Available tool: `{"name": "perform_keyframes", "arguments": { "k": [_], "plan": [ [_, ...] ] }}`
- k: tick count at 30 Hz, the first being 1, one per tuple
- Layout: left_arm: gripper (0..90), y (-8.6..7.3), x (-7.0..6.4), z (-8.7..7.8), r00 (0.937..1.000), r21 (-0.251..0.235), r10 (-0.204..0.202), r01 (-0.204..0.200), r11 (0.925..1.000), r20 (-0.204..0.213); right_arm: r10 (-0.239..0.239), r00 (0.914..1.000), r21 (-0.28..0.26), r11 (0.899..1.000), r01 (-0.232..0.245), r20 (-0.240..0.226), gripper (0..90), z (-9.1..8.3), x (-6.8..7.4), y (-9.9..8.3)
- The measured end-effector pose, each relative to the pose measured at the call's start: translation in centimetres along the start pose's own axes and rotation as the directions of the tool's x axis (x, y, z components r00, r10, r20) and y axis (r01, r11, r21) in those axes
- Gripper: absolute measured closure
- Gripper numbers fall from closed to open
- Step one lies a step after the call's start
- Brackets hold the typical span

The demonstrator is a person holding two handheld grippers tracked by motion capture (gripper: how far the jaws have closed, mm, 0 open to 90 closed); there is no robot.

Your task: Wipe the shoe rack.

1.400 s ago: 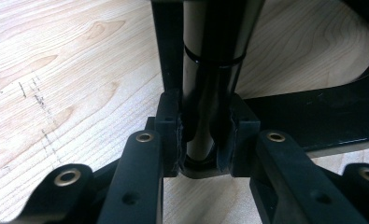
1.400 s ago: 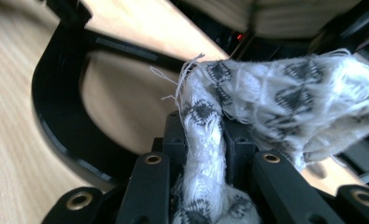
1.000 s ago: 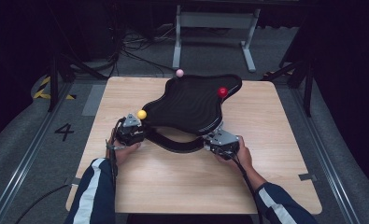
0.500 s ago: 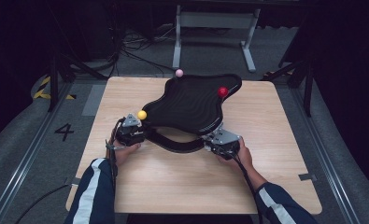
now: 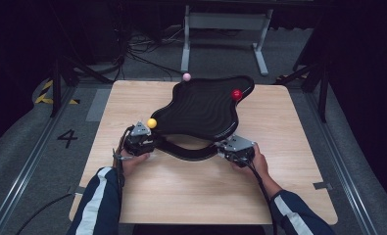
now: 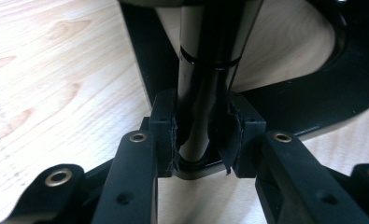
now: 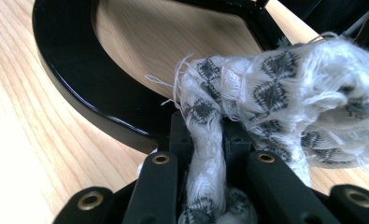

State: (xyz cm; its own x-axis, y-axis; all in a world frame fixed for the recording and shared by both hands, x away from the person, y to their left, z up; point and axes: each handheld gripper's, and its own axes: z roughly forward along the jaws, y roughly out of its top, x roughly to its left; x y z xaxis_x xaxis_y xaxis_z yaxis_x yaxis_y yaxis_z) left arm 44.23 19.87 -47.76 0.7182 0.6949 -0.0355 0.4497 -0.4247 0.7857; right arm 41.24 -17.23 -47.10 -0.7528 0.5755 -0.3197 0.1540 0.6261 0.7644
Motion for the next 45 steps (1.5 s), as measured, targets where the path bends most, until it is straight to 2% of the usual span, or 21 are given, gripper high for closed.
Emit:
{"name": "perform_keyframes", "arguments": {
  "k": [1, 4, 5, 9, 12, 16, 18, 19, 21, 25, 26, 27, 30, 33, 37, 39, 40, 42, 43, 44, 45],
  "plan": [
    [68.6, 0.0, -0.2, 0.0, 0.9998, -0.001, 0.019, -0.019, 0.9998, -0.011, 0.003, 1.0000, 0.000, 1.000, -0.003, -0.002, 79.4, -0.1, -0.1, -0.1],
    [69.0, -0.1, -0.8, 0.0, 0.9990, 0.000, 0.040, -0.040, 0.9992, -0.023, 0.022, 0.9996, -0.005, 1.000, -0.022, -0.016, 79.4, -0.2, -0.4, -0.2],
    [69.6, -0.1, -1.0, 0.0, 0.9995, -0.002, 0.026, -0.026, 0.9997, -0.019, 0.023, 0.9996, -0.005, 1.000, -0.023, -0.019, 79.4, -0.3, -0.4, -0.2],
    [72.9, -0.1, -1.0, -0.1, 0.9993, -0.001, 0.028, -0.028, 0.9996, -0.024, -0.010, 0.9992, -0.026, 1.000, 0.009, -0.039, 79.4, -0.2, 0.4, 0.5],
    [73.2, -0.2, -1.0, -0.1, 0.9996, -0.002, 0.024, -0.024, 0.9997, -0.018, -0.015, 0.9959, -0.041, 0.999, 0.011, -0.090, 79.3, 0.4, 1.6, 1.3],
    [73.2, -0.2, -1.0, -0.2, 0.9997, -0.004, 0.019, -0.019, 0.9998, -0.015, -0.101, 0.9892, -0.031, 0.995, 0.099, -0.106, 79.2, 1.1, 3.6, 2.1],
    [73.2, -0.2, -1.1, -0.2, 0.9998, -0.005, 0.013, -0.013, 0.9999, -0.013, -0.102, 0.9892, -0.037, 0.994, 0.099, -0.105, 79.3, 1.2, 3.7, 2.2],
    [73.2, -0.2, -0.9, -0.2, 0.9997, -0.005, 0.022, -0.022, 0.9998, -0.014, -0.089, 0.9911, -0.042, 0.995, 0.085, -0.099, 79.5, 1.2, 3.6, 2.2],
    [73.3, -0.2, -1.0, -0.2, 0.9999, -0.006, 0.012, -0.012, 0.9999, -0.011, -0.072, 0.9953, -0.047, 0.996, 0.069, -0.065, 79.8, 1.1, 3.3, 2.0],
    [73.3, -0.2, -0.9, -0.2, 0.9998, -0.005, 0.016, -0.016, 0.9999, -0.013, -0.078, 0.9969, -0.032, 0.996, 0.078, -0.001, 79.9, 1.1, 2.7, 1.7],
    [73.4, -0.2, -0.9, -0.2, 0.9998, -0.005, 0.016, -0.016, 0.9999, -0.013, -0.078, 0.9969, -0.032, 0.996, 0.078, -0.001, 79.9, 1.1, 2.7, 1.7],
    [73.3, -0.2, -0.9, -0.2, 0.9999, -0.005, 0.015, -0.015, 0.9999, -0.007, -0.059, 0.9981, -0.023, 0.998, 0.060, 0.019, 80.0, 1.0, 2.1, 1.4],
    [73.3, -0.2, -0.8, -0.2, 0.9999, -0.005, 0.015, -0.015, 0.9999, -0.002, -0.064, 0.9948, 0.000, 0.998, 0.064, 0.079, 80.0, 0.7, 1.4, 1.1],
    [73.2, -0.2, -0.8, -0.2, 0.9999, -0.003, 0.012, -0.012, 0.9999, 0.003, -0.031, 0.9940, -0.001, 1.000, 0.031, 0.105, 79.9, 0.5, 0.6, 0.5],
    [73.2, -0.2, -0.8, -0.2, 0.9999, -0.003, 0.010, -0.010, 0.9999, 0.006, -0.043, 0.9890, 0.004, 0.999, 0.043, 0.142, 80.0, -0.2, 0.3, 0.4],
    [73.2, -0.2, -0.8, -0.2, 0.9999, -0.003, 0.012, -0.012, 0.9999, 0.006, -0.037, 0.9853, -0.014, 0.999, 0.040, 0.167, 80.0, -0.7, 0.0, 0.5],
    [73.1, -0.2, -0.8, -0.2, 0.9999, -0.005, 0.010, -0.010, 0.9999, 0.007, -0.034, 0.9793, -0.039, 0.998, 0.042, 0.200, 80.1, -1.4, -0.3, 0.8],
    [73.1, -0.2, -0.7, -0.2, 0.9999, -0.003, 0.010, -0.010, 0.9999, 0.010, -0.027, 0.9780, -0.049, 0.998, 0.037, 0.207, 80.1, -1.7, -0.5, 0.9],
    [73.1, -0.2, -0.7, -0.2, 0.9998, -0.001, 0.017, -0.017, 0.9999, 0.009, -0.003, 0.9772, -0.071, 0.997, 0.019, 0.212, 80.0, -2.2, -0.8, 1.1],
    [73.1, -0.2, -0.7, -0.2, 0.9999, -0.006, 0.004, -0.004, 1.0000, 0.016, 0.023, 0.9733, -0.099, 0.995, 0.000, 0.228, 80.0, -2.8, -1.2, 1.3],
    [72.9, -0.2, -0.7, -0.2, 0.9998, -0.006, -0.001, 0.001, 1.0000, 0.019, 0.028, 0.9713, -0.111, 0.994, -0.002, 0.236, 80.0, -3.1, -1.3, 1.3]
  ]
}}
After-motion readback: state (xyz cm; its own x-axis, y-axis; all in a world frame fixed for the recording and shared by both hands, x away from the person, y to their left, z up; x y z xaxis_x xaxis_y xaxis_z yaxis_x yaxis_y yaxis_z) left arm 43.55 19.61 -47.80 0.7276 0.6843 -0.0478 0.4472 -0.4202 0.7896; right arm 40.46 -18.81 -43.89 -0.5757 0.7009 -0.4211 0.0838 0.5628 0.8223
